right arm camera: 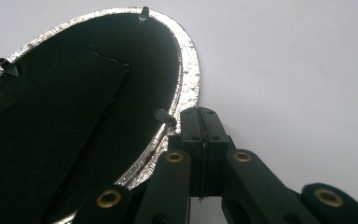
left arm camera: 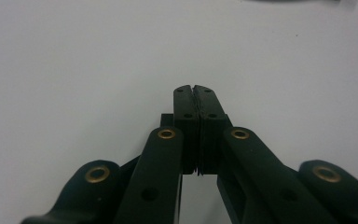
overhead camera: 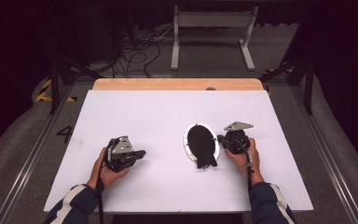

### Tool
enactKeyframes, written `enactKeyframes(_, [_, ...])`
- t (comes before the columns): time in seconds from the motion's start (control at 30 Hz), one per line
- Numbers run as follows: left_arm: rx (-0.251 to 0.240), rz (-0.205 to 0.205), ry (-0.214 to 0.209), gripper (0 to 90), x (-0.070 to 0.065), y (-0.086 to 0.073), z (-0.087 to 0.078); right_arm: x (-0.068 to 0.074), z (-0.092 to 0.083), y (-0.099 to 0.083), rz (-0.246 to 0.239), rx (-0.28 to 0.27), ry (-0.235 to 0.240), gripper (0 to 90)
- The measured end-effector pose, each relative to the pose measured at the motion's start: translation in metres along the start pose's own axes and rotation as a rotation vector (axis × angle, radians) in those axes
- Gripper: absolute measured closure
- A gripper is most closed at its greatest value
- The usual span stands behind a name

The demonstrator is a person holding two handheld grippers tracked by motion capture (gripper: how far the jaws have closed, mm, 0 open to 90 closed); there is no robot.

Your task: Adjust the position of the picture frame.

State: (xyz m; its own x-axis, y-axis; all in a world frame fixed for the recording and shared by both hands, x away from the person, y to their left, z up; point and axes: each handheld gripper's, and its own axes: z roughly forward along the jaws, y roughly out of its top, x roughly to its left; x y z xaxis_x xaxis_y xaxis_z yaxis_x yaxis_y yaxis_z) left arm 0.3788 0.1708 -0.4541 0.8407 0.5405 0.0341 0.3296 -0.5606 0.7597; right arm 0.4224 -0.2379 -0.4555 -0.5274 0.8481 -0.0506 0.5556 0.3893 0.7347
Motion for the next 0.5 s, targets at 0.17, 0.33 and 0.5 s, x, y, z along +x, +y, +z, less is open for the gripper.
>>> enactKeyframes(0.17, [0.0,0.002,-0.001,89.0,-0.0005,0.0005,0.001,0.004,0.0005,-0.0002,-0.003,-0.005,0.006,90.0])
enactKeyframes(0.33, [-0.002,0.001,0.002,89.4,0.0004,0.0007,0.001,0.008,0.0007,0.0004,-0.021,-0.002,0.013,90.0])
enactKeyframes(0.5, [-0.001,0.002,-0.002,89.1,0.0,0.0012,0.0016,0.0102,0.0008,0.0004,-0.027,-0.003,0.014,90.0])
